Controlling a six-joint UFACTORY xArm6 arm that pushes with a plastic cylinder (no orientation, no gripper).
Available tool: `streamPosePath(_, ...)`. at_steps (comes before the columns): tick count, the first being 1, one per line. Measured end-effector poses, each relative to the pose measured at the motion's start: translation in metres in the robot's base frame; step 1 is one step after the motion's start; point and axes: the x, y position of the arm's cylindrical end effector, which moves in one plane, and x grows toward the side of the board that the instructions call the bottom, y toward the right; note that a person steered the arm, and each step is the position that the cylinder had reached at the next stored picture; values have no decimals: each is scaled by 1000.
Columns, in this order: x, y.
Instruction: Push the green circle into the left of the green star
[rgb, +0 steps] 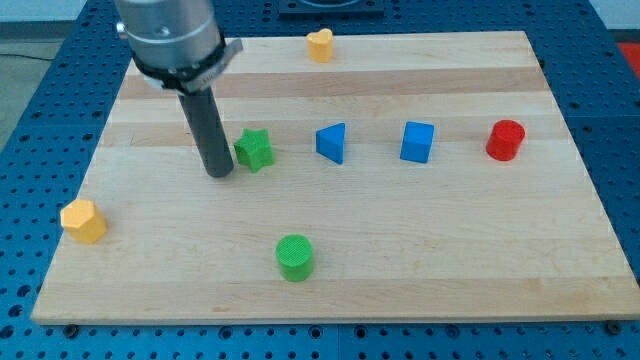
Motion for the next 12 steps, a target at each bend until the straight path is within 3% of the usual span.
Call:
streamPosePath(2, -15, 21)
streamPosePath(4, 80, 155)
streamPosePath(5, 124, 136)
streamPosePath(6, 131, 68)
streamPosePath(7, 113, 20)
streamPosePath(9, 96, 97)
streamPosePath(12, 14, -10)
